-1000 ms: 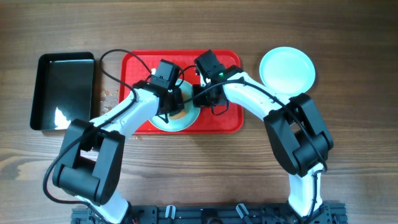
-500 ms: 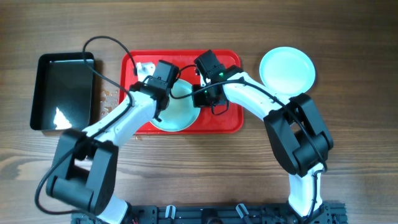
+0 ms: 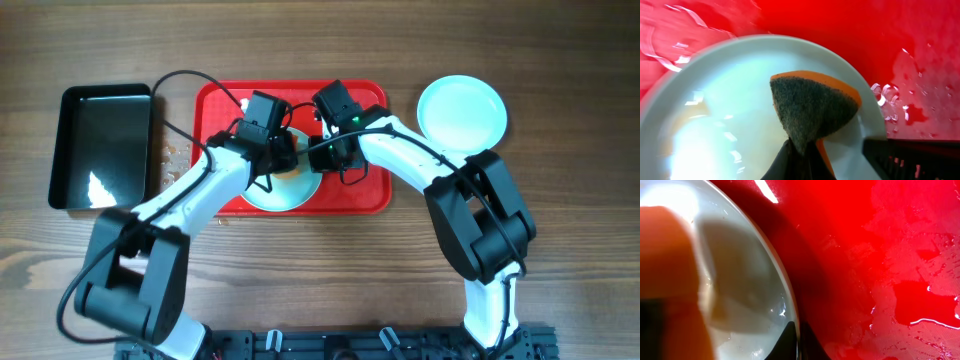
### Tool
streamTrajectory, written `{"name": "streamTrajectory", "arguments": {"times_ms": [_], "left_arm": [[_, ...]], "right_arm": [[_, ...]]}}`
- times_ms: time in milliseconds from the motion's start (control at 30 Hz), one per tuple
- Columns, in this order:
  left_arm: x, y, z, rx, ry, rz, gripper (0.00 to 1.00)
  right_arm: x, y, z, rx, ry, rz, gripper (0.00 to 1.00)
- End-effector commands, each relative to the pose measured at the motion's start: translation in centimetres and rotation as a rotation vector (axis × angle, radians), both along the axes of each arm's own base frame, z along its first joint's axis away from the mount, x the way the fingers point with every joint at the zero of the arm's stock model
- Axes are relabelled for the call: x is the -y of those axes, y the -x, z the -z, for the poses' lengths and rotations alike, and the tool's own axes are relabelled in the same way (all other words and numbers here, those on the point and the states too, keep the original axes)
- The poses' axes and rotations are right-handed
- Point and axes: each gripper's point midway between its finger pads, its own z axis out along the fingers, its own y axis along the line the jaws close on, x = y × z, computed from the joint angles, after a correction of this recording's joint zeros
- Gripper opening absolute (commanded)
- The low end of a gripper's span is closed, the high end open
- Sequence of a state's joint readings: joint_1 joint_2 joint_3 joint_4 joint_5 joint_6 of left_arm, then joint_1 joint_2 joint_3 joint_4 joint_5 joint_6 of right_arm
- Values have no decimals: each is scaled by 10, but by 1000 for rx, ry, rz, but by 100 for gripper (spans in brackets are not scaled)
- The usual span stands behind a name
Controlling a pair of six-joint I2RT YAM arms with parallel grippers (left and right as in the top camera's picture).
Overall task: Clean dirty plates on tray and stack at the side
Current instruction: 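Scrub the last plate with the sponge in the left gripper, right holding rim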
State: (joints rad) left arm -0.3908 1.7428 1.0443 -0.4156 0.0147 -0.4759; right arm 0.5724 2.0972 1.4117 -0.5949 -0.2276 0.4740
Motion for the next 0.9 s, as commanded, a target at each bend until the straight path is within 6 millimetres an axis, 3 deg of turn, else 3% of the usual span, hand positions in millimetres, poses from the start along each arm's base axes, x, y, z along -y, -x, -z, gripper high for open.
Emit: {"name": "streamTrajectory", "arguments": {"times_ms": [0, 200, 467, 733, 867], "left_arm": [[16, 4, 18, -62, 85, 17, 4], [1, 0, 35, -62, -3, -22, 4], [-71, -14, 29, 42, -371, -142, 4], [-110, -3, 35, -47, -438, -141, 4], [-120, -4, 24, -34, -456, -152, 4]], "right_arm": [[22, 7, 32, -42, 110, 21, 4], [22, 7, 32, -43, 110, 21, 4], [23, 8, 33, -44, 112, 21, 4], [23, 7, 33, -44, 112, 21, 4], [23, 7, 33, -42, 114, 21, 4]]}}
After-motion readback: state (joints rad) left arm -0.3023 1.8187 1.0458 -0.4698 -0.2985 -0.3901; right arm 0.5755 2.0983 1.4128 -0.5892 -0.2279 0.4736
